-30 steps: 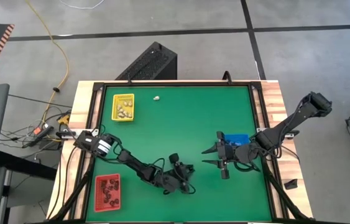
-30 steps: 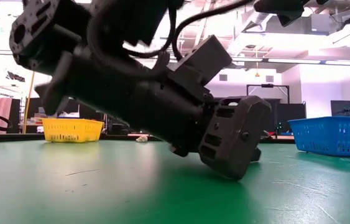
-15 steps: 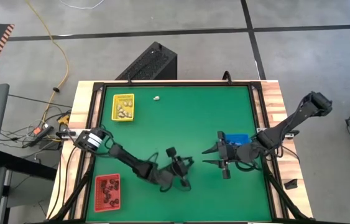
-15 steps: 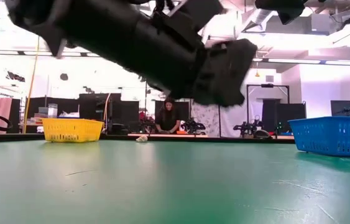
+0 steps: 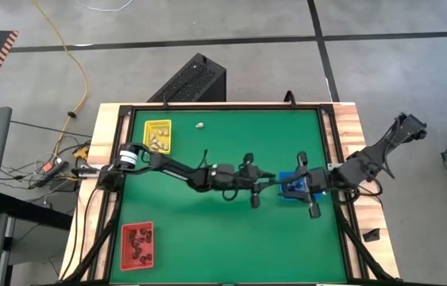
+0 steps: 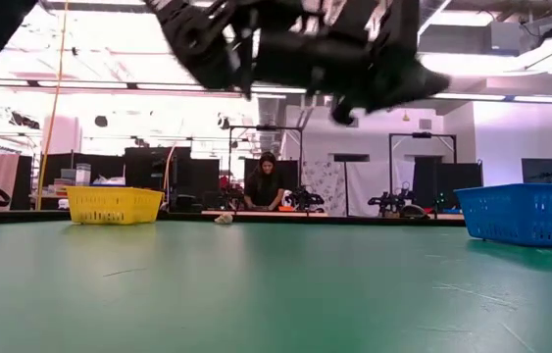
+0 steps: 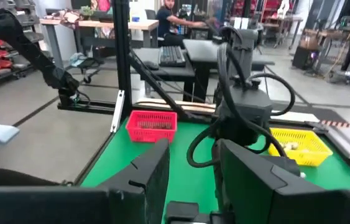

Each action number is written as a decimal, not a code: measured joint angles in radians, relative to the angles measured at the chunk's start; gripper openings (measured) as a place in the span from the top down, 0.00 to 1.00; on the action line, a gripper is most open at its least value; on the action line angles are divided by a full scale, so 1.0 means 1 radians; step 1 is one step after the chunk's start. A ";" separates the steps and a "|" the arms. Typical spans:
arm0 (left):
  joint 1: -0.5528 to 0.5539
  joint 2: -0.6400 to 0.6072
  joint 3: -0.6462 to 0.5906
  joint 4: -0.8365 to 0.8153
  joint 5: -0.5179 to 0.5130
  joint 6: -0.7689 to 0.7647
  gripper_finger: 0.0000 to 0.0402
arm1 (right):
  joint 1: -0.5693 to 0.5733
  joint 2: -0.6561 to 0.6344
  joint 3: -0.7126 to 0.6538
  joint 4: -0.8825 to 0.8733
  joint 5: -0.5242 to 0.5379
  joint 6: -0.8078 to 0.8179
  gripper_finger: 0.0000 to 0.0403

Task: Sort Halloween decoration
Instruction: Put the black spider toy into the blue bin, then put the white skull toy into the yellow bin

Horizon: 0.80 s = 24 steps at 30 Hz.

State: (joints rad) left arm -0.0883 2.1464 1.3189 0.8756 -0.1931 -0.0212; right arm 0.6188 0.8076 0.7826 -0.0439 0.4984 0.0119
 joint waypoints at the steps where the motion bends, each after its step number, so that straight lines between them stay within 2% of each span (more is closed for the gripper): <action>1: 0.007 0.000 0.032 -0.036 0.015 0.007 0.78 | -0.002 -0.009 0.000 -0.001 0.000 -0.012 0.57; 5: 0.021 0.086 0.185 -0.069 0.042 0.028 0.78 | -0.023 -0.028 0.000 0.024 -0.001 -0.051 0.57; 7: 0.024 0.171 0.292 -0.079 0.062 0.029 0.78 | -0.038 -0.037 0.001 0.055 0.000 -0.066 0.57; 11: 0.028 0.314 0.480 -0.167 0.094 0.009 0.78 | -0.059 -0.049 0.015 0.071 0.000 -0.067 0.57; 14: 0.030 0.369 0.584 -0.236 0.095 -0.020 0.77 | -0.065 -0.051 0.017 0.115 0.000 -0.066 0.57; 18: 0.031 0.393 0.646 -0.329 0.092 0.032 0.72 | -0.065 -0.050 0.018 0.135 0.000 -0.066 0.57; 24: 0.035 0.385 0.662 -0.418 0.078 0.054 0.59 | -0.065 -0.050 0.018 0.139 0.000 -0.066 0.57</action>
State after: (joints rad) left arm -0.0528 2.5310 1.9808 0.4577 -0.1147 0.0328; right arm 0.5537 0.7578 0.8005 0.0948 0.4984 -0.0540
